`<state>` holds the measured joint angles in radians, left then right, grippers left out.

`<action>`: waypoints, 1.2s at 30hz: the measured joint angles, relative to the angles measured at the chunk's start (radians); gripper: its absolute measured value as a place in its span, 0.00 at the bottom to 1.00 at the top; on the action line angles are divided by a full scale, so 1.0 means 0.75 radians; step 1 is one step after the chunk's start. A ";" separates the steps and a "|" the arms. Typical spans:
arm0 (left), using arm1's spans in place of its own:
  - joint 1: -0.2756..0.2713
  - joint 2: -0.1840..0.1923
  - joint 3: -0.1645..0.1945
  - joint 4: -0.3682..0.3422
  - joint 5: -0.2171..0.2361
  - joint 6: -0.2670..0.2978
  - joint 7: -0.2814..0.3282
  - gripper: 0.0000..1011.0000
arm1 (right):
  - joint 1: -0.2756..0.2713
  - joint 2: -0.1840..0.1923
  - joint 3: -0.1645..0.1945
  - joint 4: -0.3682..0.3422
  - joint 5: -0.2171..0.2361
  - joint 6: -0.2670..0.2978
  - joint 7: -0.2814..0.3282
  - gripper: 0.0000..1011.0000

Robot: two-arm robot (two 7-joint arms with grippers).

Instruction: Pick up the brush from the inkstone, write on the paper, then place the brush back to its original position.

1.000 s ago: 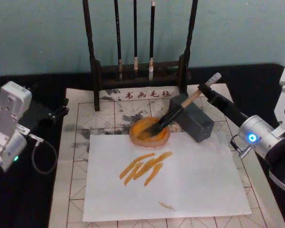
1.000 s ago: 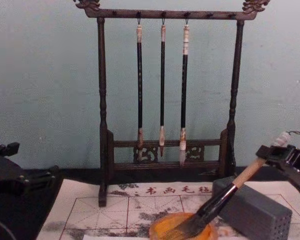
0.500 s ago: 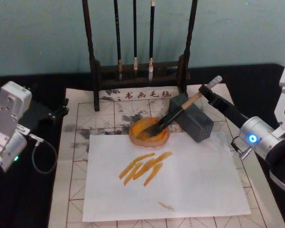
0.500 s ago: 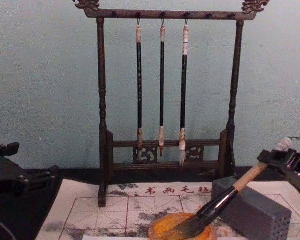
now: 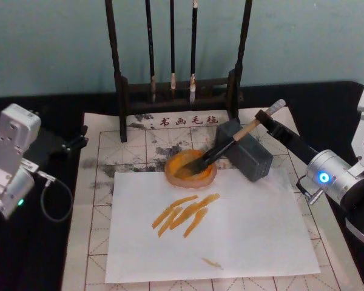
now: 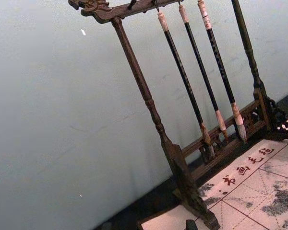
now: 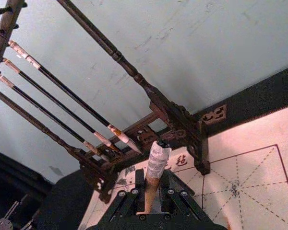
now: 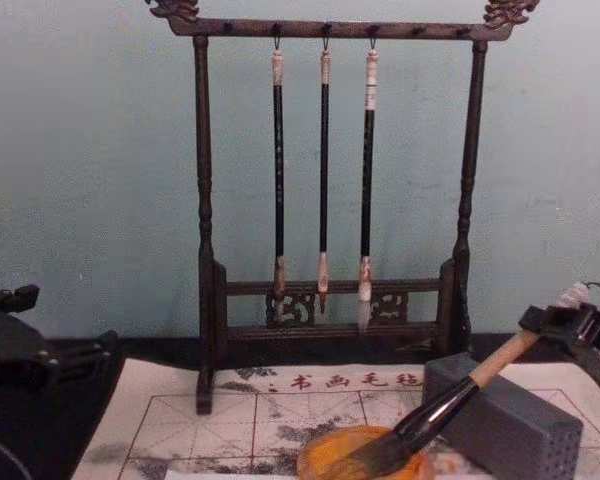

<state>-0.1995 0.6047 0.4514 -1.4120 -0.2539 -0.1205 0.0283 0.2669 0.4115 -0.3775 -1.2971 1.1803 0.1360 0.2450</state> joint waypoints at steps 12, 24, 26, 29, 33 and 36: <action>0.000 0.000 0.000 0.000 0.000 0.000 0.000 0.99 | 0.000 -0.001 -0.001 0.000 0.000 0.000 0.001 0.18; 0.000 0.000 0.000 0.000 0.000 0.000 0.000 0.99 | 0.000 -0.001 -0.001 0.000 -0.001 0.000 0.001 0.18; 0.000 0.000 0.000 0.000 0.000 0.000 0.000 0.99 | 0.000 -0.001 -0.001 0.000 -0.001 0.000 0.002 0.18; 0.000 0.000 0.000 0.000 0.000 0.000 0.000 0.99 | 0.000 -0.001 -0.003 0.000 -0.003 0.000 0.001 0.21; 0.000 0.000 0.000 0.000 0.000 0.000 0.000 0.99 | -0.001 -0.001 -0.004 0.000 -0.004 0.004 0.001 0.33; 0.000 0.000 0.000 0.000 0.000 0.000 0.000 0.99 | -0.001 -0.001 -0.004 0.000 -0.004 0.004 0.001 0.42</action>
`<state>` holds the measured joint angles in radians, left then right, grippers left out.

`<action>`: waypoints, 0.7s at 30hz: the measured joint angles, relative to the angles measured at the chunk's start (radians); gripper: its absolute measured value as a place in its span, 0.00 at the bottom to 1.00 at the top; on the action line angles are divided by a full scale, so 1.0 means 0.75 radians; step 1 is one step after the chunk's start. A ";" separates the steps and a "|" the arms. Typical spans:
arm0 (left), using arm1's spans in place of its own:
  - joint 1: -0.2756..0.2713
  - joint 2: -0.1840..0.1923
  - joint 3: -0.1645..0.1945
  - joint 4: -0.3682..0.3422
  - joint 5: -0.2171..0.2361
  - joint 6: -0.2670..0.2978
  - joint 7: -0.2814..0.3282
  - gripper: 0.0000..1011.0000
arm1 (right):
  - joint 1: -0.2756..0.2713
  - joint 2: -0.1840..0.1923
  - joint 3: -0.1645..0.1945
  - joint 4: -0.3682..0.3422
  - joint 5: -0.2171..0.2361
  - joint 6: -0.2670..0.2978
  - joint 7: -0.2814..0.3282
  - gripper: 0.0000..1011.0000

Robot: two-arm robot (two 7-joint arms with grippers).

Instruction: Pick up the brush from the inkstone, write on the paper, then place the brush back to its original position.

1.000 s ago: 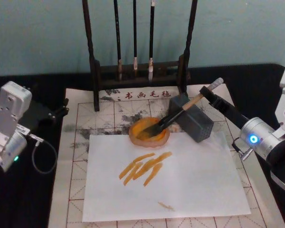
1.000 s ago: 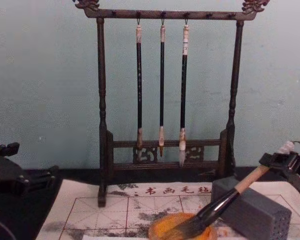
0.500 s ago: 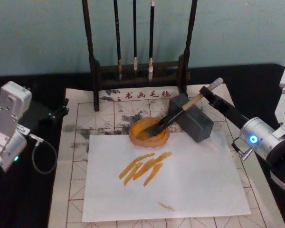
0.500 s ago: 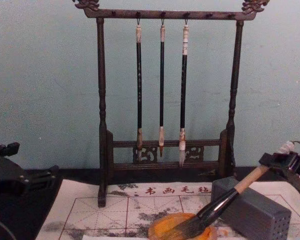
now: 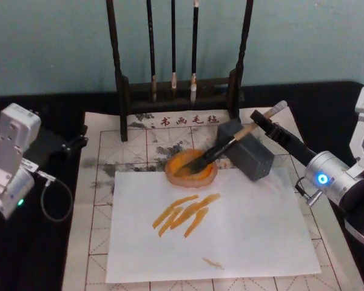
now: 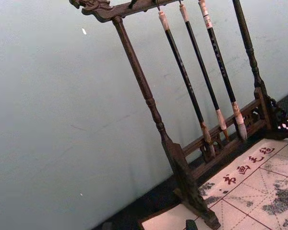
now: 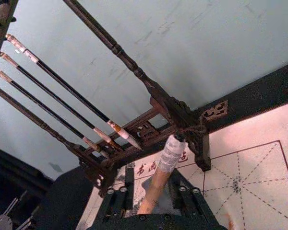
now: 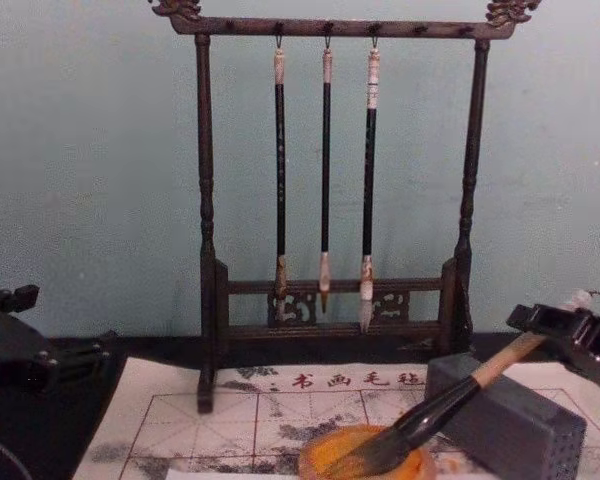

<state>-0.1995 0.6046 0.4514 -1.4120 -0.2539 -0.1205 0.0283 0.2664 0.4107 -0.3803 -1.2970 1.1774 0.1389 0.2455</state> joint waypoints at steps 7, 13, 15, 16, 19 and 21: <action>0.000 0.000 0.000 0.000 0.000 0.000 0.000 0.99 | 0.000 0.000 0.001 0.000 0.000 -0.002 0.000 0.65; 0.000 0.000 0.000 0.000 0.000 0.000 0.000 0.99 | 0.001 0.000 0.002 -0.001 0.001 -0.003 0.001 0.84; 0.000 0.000 0.000 0.000 0.000 0.000 0.000 0.99 | 0.001 0.000 0.002 -0.001 0.001 -0.003 0.001 0.87; 0.000 0.000 0.000 0.000 0.000 0.000 0.000 0.99 | 0.001 0.000 0.002 -0.001 0.001 -0.003 0.001 0.89; 0.000 0.000 0.000 0.000 0.000 0.000 0.000 0.99 | 0.001 0.000 0.003 -0.001 0.001 -0.004 0.001 0.98; 0.000 0.000 0.000 0.000 0.000 0.000 0.000 0.99 | 0.001 0.000 0.003 -0.001 0.001 -0.004 0.002 0.99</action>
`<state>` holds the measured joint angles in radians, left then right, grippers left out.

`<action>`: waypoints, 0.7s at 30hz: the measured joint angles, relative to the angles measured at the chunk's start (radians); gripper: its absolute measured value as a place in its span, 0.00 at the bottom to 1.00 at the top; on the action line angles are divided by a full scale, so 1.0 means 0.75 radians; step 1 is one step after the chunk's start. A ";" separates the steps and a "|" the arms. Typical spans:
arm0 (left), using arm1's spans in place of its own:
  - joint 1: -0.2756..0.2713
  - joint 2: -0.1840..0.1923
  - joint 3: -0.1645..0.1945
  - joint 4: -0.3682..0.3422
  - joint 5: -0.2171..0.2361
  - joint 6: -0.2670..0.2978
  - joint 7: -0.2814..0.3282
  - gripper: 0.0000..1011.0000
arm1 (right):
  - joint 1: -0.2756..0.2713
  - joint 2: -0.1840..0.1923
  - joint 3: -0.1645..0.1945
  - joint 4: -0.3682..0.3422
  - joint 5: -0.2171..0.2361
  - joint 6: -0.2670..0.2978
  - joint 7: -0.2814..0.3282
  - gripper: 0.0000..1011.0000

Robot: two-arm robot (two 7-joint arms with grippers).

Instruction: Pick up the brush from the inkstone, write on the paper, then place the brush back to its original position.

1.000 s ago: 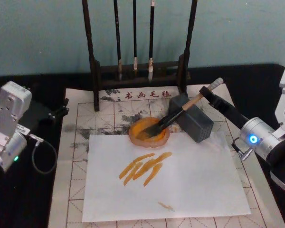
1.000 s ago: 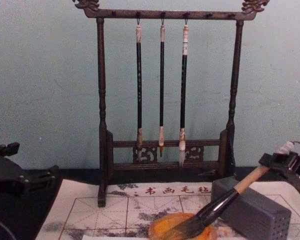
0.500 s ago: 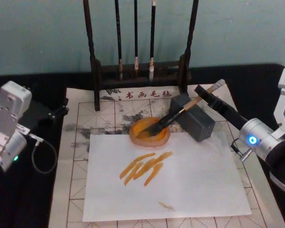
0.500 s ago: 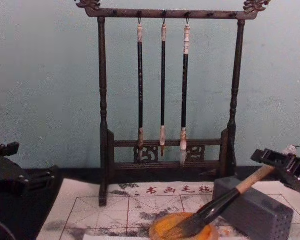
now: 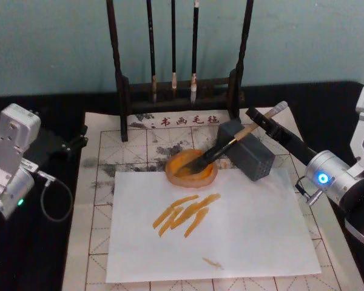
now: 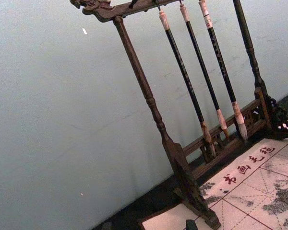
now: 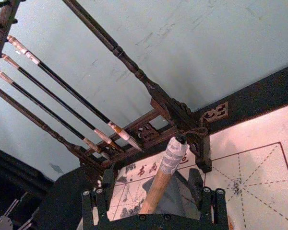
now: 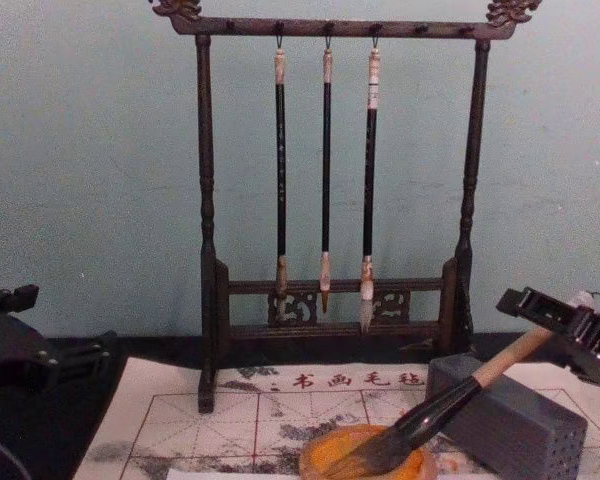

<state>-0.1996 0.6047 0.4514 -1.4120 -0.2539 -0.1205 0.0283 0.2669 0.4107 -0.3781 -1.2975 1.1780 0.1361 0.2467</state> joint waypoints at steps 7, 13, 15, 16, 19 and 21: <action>0.000 0.000 0.000 0.000 0.000 0.000 0.000 0.99 | 0.000 0.000 0.000 0.000 0.000 -0.001 0.000 0.99; 0.000 0.000 0.000 0.000 0.000 0.000 0.000 0.99 | 0.000 0.000 0.000 0.000 0.001 -0.001 0.000 0.99; 0.000 0.000 0.000 0.000 0.000 0.000 0.000 0.99 | 0.000 0.000 0.000 0.000 0.001 -0.001 0.000 0.99; 0.000 0.000 0.000 0.000 0.000 0.000 0.000 0.99 | 0.000 0.000 0.000 0.000 0.001 -0.001 0.000 0.99; 0.000 0.000 0.000 0.000 0.000 0.000 0.000 0.99 | 0.000 0.000 0.000 0.000 0.001 -0.001 0.000 0.99; 0.000 0.000 0.000 0.000 0.000 0.000 0.000 0.99 | 0.000 0.000 0.000 0.000 0.001 -0.001 0.000 0.99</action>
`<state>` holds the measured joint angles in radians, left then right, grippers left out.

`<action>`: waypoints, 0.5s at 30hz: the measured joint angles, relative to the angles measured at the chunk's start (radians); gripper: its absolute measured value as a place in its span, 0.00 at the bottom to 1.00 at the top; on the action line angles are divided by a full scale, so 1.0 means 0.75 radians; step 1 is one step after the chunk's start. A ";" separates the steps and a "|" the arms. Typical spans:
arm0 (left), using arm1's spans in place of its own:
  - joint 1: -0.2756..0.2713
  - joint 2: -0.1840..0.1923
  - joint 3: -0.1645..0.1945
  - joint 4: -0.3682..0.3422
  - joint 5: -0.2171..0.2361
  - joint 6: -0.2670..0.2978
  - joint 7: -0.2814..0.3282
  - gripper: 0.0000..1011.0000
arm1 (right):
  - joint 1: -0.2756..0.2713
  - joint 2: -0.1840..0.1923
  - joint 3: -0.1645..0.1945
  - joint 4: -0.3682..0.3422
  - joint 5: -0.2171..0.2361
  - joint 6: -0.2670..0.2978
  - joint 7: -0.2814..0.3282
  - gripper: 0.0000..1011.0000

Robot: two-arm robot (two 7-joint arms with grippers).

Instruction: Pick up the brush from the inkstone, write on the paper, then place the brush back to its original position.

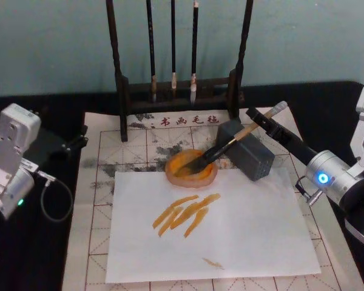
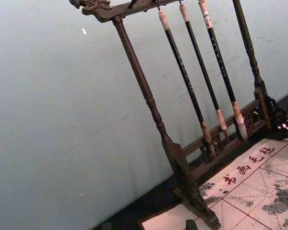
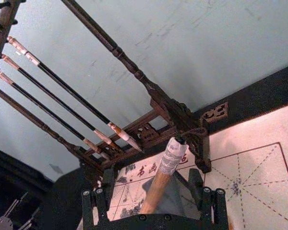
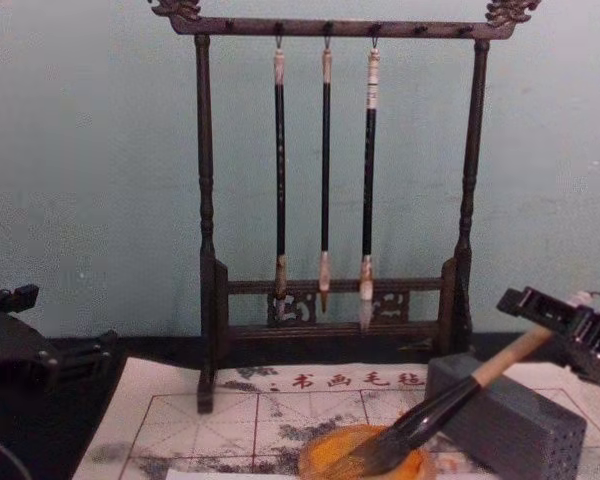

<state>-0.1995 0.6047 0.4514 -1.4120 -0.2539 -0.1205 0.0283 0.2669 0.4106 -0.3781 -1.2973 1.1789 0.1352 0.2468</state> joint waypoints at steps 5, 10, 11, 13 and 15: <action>0.000 0.000 0.000 0.000 0.000 0.000 0.000 0.99 | 0.000 0.001 0.000 0.000 0.000 -0.004 0.001 0.99; 0.000 0.000 0.000 0.000 0.000 0.000 0.000 0.99 | -0.006 0.011 0.002 -0.008 -0.007 -0.021 0.015 0.99; 0.000 0.000 0.000 0.000 0.000 0.000 0.000 0.99 | -0.008 0.013 0.002 -0.010 -0.009 -0.023 0.018 0.99; 0.000 0.000 0.000 0.000 0.000 0.000 0.000 0.99 | -0.016 0.023 0.005 -0.020 -0.016 -0.030 0.025 0.99; 0.000 0.000 0.000 0.000 0.000 0.000 0.000 0.99 | -0.023 0.030 0.007 -0.027 -0.020 -0.033 0.030 0.99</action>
<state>-0.1995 0.6047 0.4514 -1.4120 -0.2539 -0.1205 0.0283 0.2499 0.4334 -0.3731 -1.3178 1.1640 0.1101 0.2694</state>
